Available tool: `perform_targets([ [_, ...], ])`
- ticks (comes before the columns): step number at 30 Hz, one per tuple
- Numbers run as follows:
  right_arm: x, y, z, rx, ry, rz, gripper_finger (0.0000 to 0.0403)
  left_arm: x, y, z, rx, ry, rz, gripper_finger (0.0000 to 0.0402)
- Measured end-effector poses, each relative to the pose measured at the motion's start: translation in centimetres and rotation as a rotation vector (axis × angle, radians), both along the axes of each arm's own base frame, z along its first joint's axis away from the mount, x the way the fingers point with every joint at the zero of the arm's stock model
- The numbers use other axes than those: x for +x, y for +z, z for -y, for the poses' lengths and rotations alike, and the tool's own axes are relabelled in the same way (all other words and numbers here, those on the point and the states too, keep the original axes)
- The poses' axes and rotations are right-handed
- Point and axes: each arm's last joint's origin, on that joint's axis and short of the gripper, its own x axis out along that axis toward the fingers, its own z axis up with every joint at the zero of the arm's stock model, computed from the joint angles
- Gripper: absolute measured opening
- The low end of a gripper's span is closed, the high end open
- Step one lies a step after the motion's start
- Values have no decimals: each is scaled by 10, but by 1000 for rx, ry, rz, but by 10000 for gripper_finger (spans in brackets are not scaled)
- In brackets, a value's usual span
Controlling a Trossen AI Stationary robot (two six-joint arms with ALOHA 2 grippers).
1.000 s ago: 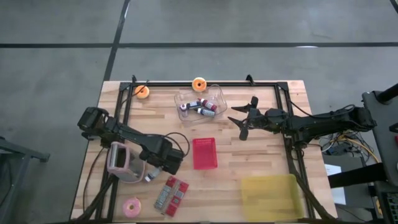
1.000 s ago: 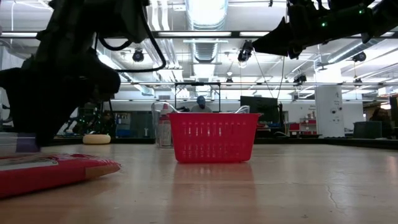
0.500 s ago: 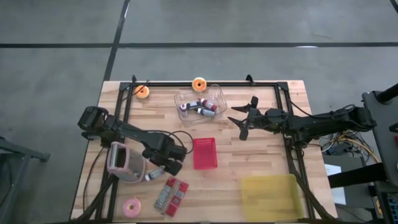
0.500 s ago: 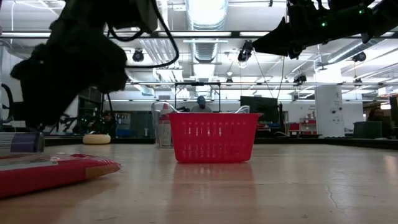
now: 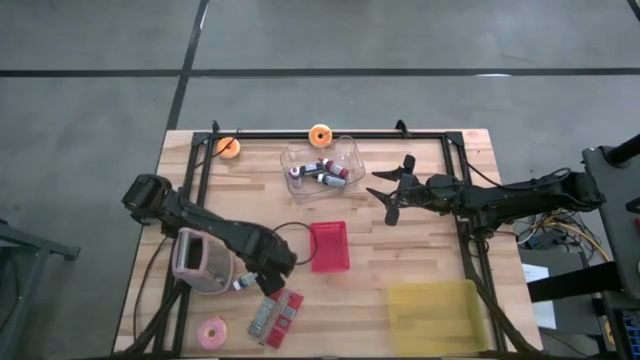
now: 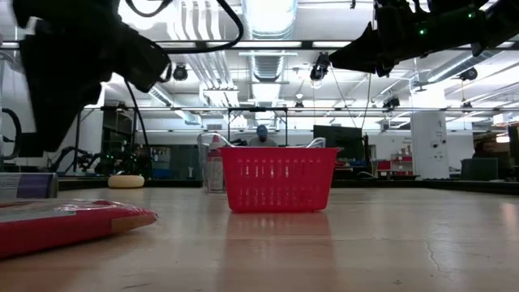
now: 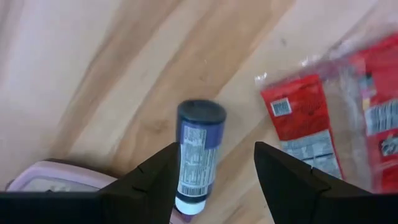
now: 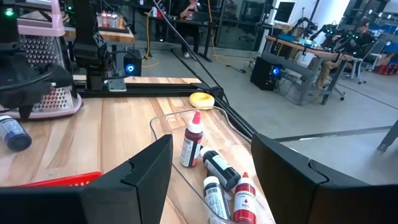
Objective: Pick & Place Food Item
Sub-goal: Put the violet food coloring bottle into the transparent bin
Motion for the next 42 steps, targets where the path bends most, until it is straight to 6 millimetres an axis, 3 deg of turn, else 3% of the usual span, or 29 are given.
perform_targets([
  [10,0,0,0,0,0,1,215,-7,-12,8,26,-86,34,211],
  [30,0,0,0,-2,0,0,215,-23,-53,2,-35,-48,37,211],
  [42,0,0,0,0,0,1,215,-23,-54,2,-42,-38,36,211],
])
